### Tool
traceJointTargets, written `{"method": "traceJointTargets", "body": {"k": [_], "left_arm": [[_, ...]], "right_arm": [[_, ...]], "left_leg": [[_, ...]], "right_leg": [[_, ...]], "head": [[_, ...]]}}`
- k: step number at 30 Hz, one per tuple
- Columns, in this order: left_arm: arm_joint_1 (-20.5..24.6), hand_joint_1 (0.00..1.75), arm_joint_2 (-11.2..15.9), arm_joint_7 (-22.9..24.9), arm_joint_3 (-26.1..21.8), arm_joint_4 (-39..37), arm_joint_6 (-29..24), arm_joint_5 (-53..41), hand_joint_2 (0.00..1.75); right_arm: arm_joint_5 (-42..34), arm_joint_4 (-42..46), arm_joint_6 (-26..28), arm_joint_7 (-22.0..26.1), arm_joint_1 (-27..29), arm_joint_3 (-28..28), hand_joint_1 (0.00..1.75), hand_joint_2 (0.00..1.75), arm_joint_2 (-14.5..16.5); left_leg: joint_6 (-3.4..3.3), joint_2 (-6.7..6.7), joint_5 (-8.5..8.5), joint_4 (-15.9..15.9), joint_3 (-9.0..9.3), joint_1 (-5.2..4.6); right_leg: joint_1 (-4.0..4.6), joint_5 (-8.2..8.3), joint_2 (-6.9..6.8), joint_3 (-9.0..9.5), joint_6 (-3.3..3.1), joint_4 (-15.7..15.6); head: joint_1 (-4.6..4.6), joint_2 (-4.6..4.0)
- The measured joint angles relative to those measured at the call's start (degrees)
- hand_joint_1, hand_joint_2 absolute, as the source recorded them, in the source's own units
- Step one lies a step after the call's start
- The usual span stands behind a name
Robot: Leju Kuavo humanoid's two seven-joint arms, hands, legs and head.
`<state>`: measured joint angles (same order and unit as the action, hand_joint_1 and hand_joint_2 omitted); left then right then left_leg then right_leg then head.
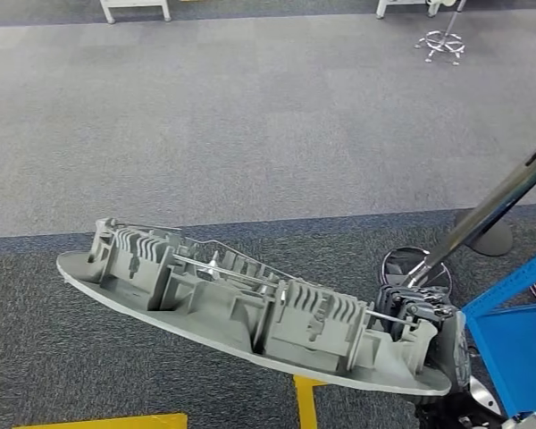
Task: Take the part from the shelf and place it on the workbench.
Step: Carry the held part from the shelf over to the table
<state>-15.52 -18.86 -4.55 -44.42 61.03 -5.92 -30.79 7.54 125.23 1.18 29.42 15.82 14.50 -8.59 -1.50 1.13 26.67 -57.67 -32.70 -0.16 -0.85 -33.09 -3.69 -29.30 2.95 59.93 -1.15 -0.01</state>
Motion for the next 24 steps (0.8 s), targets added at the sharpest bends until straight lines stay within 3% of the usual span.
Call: {"method": "traceJointTargets", "body": {"k": [2, 3, 4, 5, 7, 9, 11, 13, 15, 17, 19, 20, 22, 24], "left_arm": [[0.06, 0.00, -0.02, 0.00, 0.05, 0.02, -0.02, 0.01, 1.75], [0.07, 0.00, -0.02, 0.00, 0.08, 0.02, 0.03, 0.02, 1.75], [0.06, 0.00, -0.03, 0.00, 0.08, 0.02, 0.06, 0.02, 1.75], [0.06, 0.00, -0.03, 0.01, 0.08, 0.02, 0.08, 0.02, 1.75], [0.07, 0.00, -0.03, 0.01, 0.09, 0.02, 0.10, 0.02, 1.75], [0.10, 0.00, -0.01, 0.01, 0.13, 0.02, 0.11, 0.02, 1.75], [0.04, 0.00, 0.01, 0.01, 0.12, 0.03, 0.10, 0.02, 1.75], [-0.08, 0.00, 0.03, 0.01, 0.05, 0.04, 0.08, 0.02, 1.75], [-0.07, 0.00, 0.04, 0.01, 0.02, 0.04, 0.06, 0.02, 1.75], [-0.01, 0.00, 0.05, 0.01, 0.05, 0.04, 0.05, 0.02, 1.75], [-0.01, 0.00, 0.05, 0.01, 0.07, 0.04, 0.07, 0.02, 1.75], [-0.03, 0.00, 0.05, 0.01, 0.05, 0.04, 0.07, 0.02, 1.75], [-0.06, 0.00, 0.04, 0.01, 0.02, 0.04, 0.07, 0.02, 1.75], [-0.03, 0.00, 0.05, 0.00, 0.02, 0.04, 0.07, 0.02, 1.75]], "right_arm": [[0.01, 0.01, 0.00, 0.01, 0.08, -0.01, 1.75, 1.75, 0.00], [-0.01, -0.01, 0.00, 0.01, 0.14, -0.01, 1.75, 1.75, 0.00], [0.00, -0.02, 0.00, 0.01, 0.17, -0.01, 1.75, 1.75, 0.00], [0.00, -0.02, 0.00, 0.00, 0.19, -0.01, 1.75, 1.75, 0.00], [0.00, -0.02, 0.00, 0.00, 0.19, -0.01, 1.75, 1.75, 0.00], [0.01, -0.01, 0.00, 0.01, 0.18, -0.01, 1.75, 1.75, 0.00], [0.01, -0.01, 0.00, 0.01, 0.19, -0.01, 1.75, 1.75, 0.00], [0.02, -0.01, 0.00, 0.01, 0.14, -0.01, 1.75, 1.75, 0.01], [0.01, 0.01, 0.00, 0.02, 0.09, -0.03, 1.75, 1.75, 0.01], [-0.01, 0.03, 0.00, 0.02, 0.14, -0.06, 1.75, 1.75, 0.01], [-0.01, 0.02, 0.00, 0.01, 0.19, -0.07, 1.75, 1.75, 0.01], [0.00, 0.02, 0.00, 0.01, 0.18, -0.07, 1.75, 1.75, 0.02], [0.00, 0.01, 0.00, 0.00, 0.16, -0.07, 1.75, 1.75, 0.02], [0.00, 0.02, 0.00, 0.01, 0.17, -0.07, 1.75, 1.75, 0.02]], "left_leg": [[-0.42, -1.16, -0.03, 0.08, 0.04, 0.09], [-0.51, -1.83, 0.01, 0.06, 0.04, 0.05], [-0.55, -2.54, 0.05, 0.04, 0.08, 0.02], [-0.55, -3.33, 0.09, 0.01, 0.17, 0.00], [-0.35, -5.01, 0.25, -0.14, 0.42, 0.07], [0.13, -6.54, 0.49, -0.51, 0.34, 0.06], [0.79, -7.77, 0.42, -0.75, -0.15, 0.19], [1.41, -8.61, 0.30, -0.82, -0.55, 0.40], [1.89, -6.52, 1.79, -3.20, -1.61, 0.23], [2.29, -3.15, 5.20, -9.93, -4.67, 0.21], [2.52, -1.99, 7.48, -16.40, -7.77, 0.42], [2.53, -1.83, 7.10, -17.02, -8.08, 0.49], [2.30, -1.11, 3.67, -11.95, -5.52, 0.46], [1.63, 1.84, 0.97, -4.46, -1.68, -0.11]], "right_leg": [[-0.07, -3.53, 2.90, -3.82, 0.09, 7.48], [-0.06, -4.79, 3.37, -5.94, 0.11, 11.30], [-0.06, -5.06, 3.55, -7.46, 0.11, 13.64], [-0.06, -4.07, 3.63, -8.00, 0.09, 13.74], [-0.19, 0.63, 4.62, -5.95, -0.02, 7.51], [-0.40, 3.62, 7.00, -2.92, -0.21, 0.49], [-0.36, 3.60, 7.97, -1.74, -0.55, -1.63], [-0.33, 3.75, 6.77, -1.47, -1.15, -1.95], [-0.39, 3.88, 5.25, -1.12, -1.92, -2.35], [-0.18, 3.72, 3.61, -0.84, -2.49, -2.50], [0.06, 3.50, 1.98, -0.69, -2.73, -2.47], [0.13, 3.38, 1.19, -0.57, -2.73, -2.46], [0.23, 3.06, -0.25, -0.11, -2.62, -2.46], [0.43, 2.56, -1.49, 0.27, -2.21, -2.41]], "head": [[-0.32, 0.00], [-0.41, 0.00], [-0.43, 0.01], [-0.43, 0.01], [-0.47, 0.01], [-0.50, 0.01], [-0.47, 0.01], [-0.45, 0.01], [-0.15, 0.01], [0.17, 0.01], [0.20, 0.01], [0.19, 0.01], [0.20, 0.01], [0.21, 0.01]]}}
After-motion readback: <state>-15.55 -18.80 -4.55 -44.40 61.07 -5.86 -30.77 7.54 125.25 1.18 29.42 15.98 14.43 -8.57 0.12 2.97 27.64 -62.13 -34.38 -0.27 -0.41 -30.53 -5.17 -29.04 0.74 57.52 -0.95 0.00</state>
